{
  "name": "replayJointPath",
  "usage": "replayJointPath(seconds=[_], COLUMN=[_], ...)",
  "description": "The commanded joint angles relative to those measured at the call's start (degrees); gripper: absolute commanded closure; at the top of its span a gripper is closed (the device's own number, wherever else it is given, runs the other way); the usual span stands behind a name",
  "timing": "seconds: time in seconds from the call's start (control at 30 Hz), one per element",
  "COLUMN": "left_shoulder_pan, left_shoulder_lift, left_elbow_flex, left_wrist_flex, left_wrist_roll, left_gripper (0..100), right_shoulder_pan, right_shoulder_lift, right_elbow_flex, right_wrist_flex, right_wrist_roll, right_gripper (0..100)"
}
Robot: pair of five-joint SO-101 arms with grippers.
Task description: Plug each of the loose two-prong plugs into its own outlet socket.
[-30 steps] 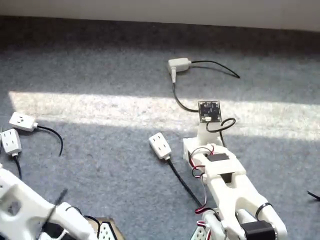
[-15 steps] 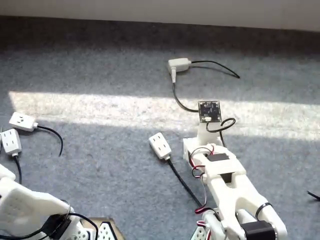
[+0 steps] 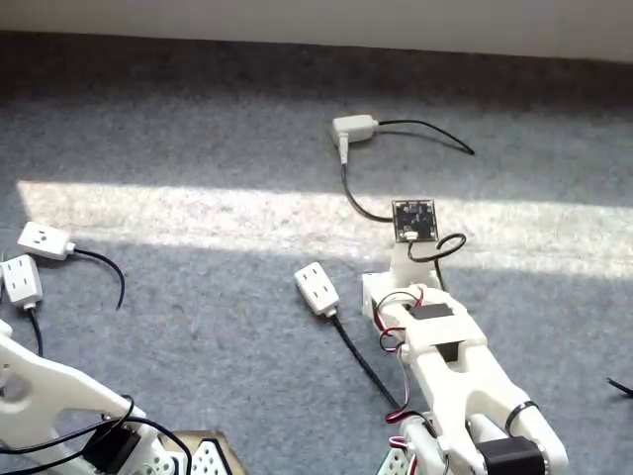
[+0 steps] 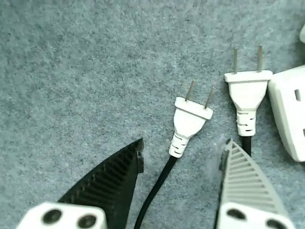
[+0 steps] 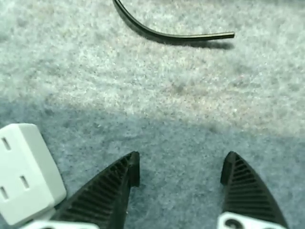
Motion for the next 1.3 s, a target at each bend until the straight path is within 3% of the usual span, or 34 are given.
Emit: replayJointPath(seconds=[0.0, 0.53, 0.63, 0.77, 1.1, 1.27], left_shoulder_pan=[0.13, 3.56, 3.91, 4.79, 4.62, 4.88], left_shoulder_lift=[2.86, 12.00, 12.00, 12.26, 11.56, 7.52], left_elbow_flex=[-6.73, -8.04, -8.04, -8.04, -8.66, -15.78], left_wrist_flex=[1.85, 3.43, 3.34, 3.08, 3.69, 15.47], left_wrist_roll=[-7.30, -9.05, -9.32, -9.41, -9.41, -9.41], left_gripper=[74, 74, 81, 100, 99, 99], right_shoulder_pan=[0.57, 0.57, 0.57, 0.57, 0.57, 0.57], right_shoulder_lift=[-1.27, -1.27, -1.27, -1.27, -1.27, -1.27], right_elbow_flex=[0.04, -0.04, -0.04, -0.13, -0.13, -0.13], right_wrist_flex=[-1.45, -1.45, -1.45, -1.45, -1.45, -1.45], right_wrist_roll=[0.09, 0.09, 0.09, 0.09, 0.09, 0.09], right_gripper=[71.9, 71.9, 71.9, 71.9, 71.9, 71.9])
